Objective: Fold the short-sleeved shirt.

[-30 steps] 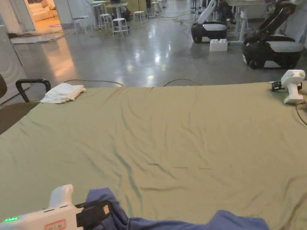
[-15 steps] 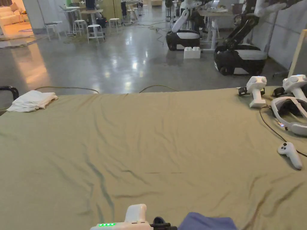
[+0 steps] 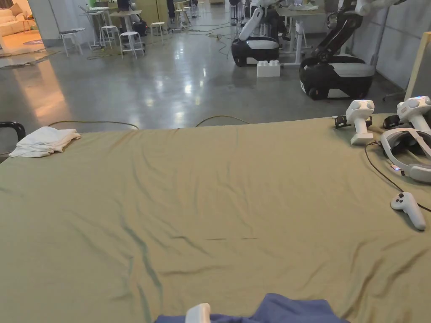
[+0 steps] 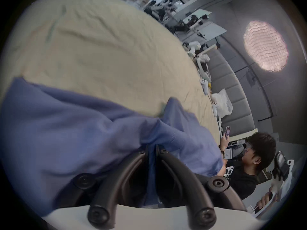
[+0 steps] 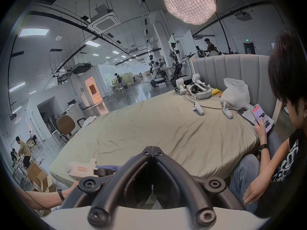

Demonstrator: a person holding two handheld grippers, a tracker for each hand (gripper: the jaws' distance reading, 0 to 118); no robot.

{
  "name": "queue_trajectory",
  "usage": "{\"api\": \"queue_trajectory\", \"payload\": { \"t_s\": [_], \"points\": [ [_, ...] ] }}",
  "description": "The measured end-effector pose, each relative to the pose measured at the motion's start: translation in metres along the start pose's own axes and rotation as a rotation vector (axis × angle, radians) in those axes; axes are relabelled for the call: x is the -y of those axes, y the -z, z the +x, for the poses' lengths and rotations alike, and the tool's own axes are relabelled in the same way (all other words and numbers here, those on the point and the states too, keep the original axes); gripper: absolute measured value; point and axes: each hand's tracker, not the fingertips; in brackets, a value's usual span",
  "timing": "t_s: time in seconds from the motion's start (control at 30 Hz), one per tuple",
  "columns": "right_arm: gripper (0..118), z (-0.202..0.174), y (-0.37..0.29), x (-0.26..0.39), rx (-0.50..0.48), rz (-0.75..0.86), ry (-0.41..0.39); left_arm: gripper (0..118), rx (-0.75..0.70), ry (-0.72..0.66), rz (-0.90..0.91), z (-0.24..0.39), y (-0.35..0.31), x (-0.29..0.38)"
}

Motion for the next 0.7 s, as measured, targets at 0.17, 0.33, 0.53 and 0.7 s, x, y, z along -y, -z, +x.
{"api": "queue_trajectory", "payload": {
  "t_s": [0.17,0.33,0.53,0.7],
  "points": [
    [0,-0.004,0.005,0.001,-0.007,-0.006,-0.007,15,0.032,0.045,0.027,0.001,-0.025,-0.008],
    [0,-0.005,0.015,0.006,-0.034,-0.032,-0.005,80,0.017,0.056,0.167,-0.036,-0.113,-0.015],
    [0,-0.009,0.028,0.015,-0.062,-0.083,0.000,80,0.018,-0.261,0.304,-0.115,-0.161,-0.015],
    [0,-0.011,0.025,0.016,-0.065,-0.092,-0.019,58,0.187,-0.497,0.264,-0.148,-0.121,-0.002]
  ]
}}
